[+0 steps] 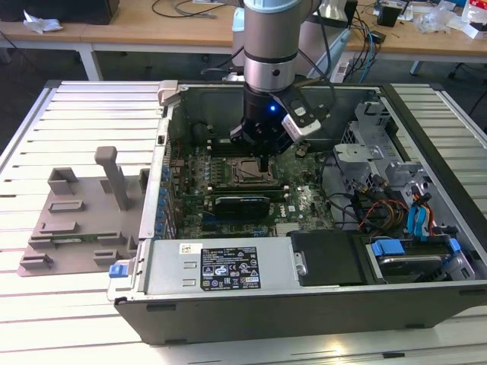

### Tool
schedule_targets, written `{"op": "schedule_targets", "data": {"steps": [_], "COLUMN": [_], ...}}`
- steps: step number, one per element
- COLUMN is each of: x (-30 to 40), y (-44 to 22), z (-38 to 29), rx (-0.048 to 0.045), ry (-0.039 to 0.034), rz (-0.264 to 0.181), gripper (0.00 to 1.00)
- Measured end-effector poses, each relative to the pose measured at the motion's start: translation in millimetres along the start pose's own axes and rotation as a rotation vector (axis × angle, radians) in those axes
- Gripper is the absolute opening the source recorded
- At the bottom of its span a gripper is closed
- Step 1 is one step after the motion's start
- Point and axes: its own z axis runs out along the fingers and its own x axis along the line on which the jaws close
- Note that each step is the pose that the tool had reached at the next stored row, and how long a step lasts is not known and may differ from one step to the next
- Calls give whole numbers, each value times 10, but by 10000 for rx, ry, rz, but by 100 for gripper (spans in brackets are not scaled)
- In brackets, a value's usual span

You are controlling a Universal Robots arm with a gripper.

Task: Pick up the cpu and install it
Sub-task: 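Install the second cpu locking lever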

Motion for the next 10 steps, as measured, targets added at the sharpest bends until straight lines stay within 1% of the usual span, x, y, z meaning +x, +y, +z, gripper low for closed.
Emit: {"op": "schedule_targets", "data": {"steps": [2,3,5,6,7,9,10], "x": [9,14,22,30,39,56,85], "y": [-61,-90,-126,-153,-179,-202,-214], "z": [4,7,9,11,13,13,13], "rx": [-141,-268,-457,-636,-755,-842,-978], "ry": [-9,-20,-33,-47,-56,-62,-73], "rz": [7,11,21,31,37,43,48], "gripper": [11,11,11,11,11,11,11]}}
